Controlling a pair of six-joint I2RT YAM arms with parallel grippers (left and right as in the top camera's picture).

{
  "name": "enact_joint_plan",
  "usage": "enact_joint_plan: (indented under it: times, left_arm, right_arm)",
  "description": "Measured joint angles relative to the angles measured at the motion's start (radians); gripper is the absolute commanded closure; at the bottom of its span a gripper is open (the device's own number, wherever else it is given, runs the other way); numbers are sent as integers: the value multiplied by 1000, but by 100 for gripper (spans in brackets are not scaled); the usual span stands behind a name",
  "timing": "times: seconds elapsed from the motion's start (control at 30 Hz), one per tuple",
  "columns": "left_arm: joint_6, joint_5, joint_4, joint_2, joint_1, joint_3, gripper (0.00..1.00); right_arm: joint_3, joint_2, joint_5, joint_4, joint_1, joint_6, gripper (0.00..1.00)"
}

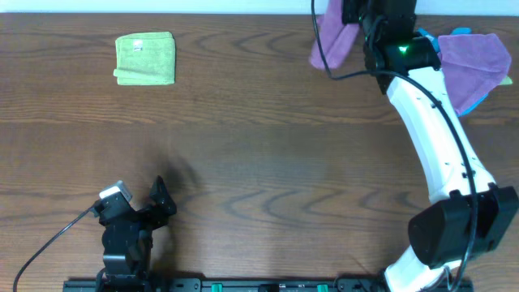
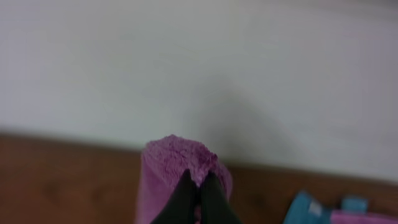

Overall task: Fold the cloth
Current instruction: 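Grasp the purple cloth corner and drag it to table center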

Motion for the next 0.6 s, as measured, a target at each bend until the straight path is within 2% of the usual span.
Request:
enact_joint_plan:
  times: [0.13, 0.23, 0.6]
  left_arm:
    - [0, 0, 0, 0, 0, 0, 5]
    - [0, 0, 0, 0, 0, 0, 5]
    - [0, 0, 0, 0, 0, 0, 5]
  right_arm:
    - [0, 0, -126, -184, 42, 36, 99]
    - [0, 0, -187, -320, 118, 142, 98]
    - [-1, 0, -3, -817, 278, 574, 98]
